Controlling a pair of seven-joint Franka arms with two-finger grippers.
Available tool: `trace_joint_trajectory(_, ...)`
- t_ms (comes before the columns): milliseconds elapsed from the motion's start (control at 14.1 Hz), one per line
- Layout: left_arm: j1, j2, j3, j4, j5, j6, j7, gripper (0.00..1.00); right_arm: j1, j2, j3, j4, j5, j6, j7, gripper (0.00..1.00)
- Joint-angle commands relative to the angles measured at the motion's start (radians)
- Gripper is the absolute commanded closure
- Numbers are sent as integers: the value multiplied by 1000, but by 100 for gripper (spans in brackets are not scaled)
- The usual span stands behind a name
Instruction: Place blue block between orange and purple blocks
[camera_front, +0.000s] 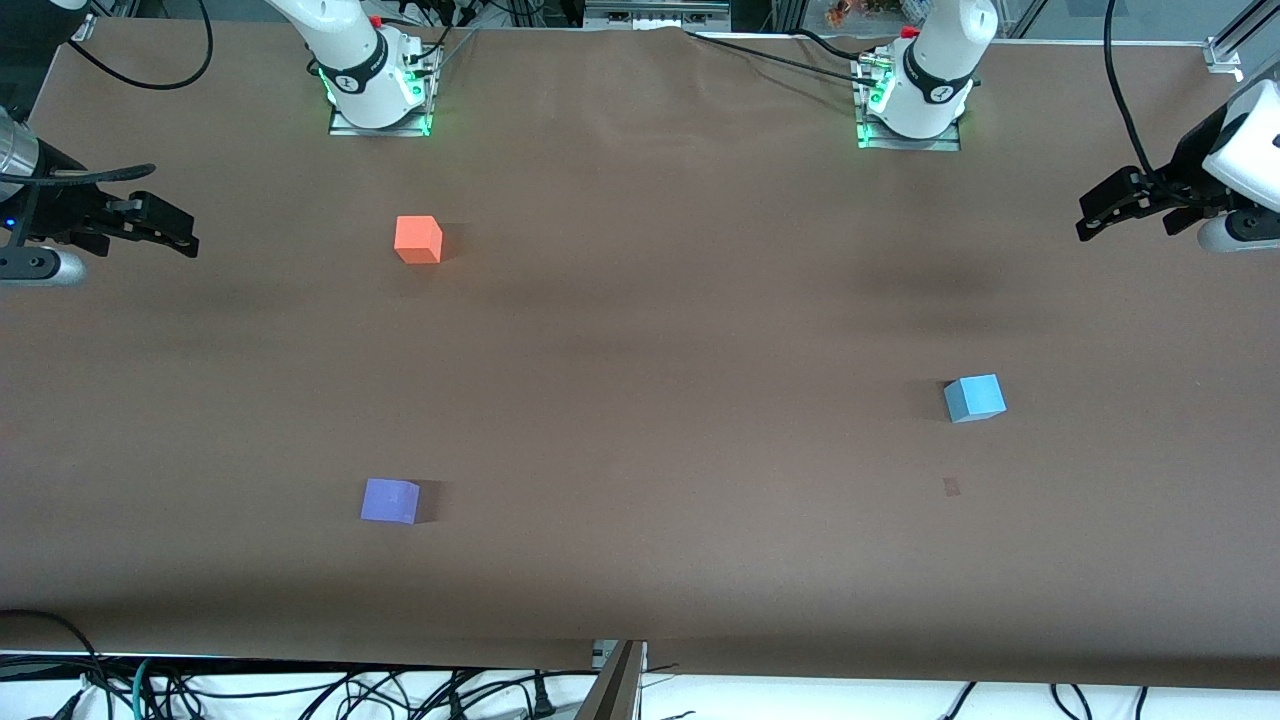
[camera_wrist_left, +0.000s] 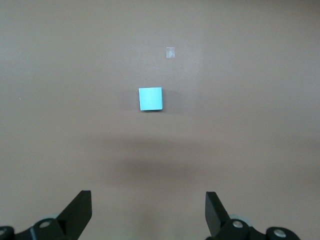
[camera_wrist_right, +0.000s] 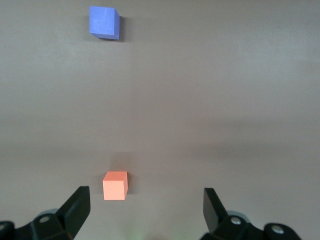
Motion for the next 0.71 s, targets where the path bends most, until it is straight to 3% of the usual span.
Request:
trace_joint_trajectory(0, 1, 0, -1, 18, -11, -22, -8, 0, -13, 13, 3, 28, 21, -7, -20, 0)
trace_joint_trajectory(637, 4, 10, -1, 20, -9, -23, -8, 0, -13, 15, 3, 28, 21, -6, -20, 0)
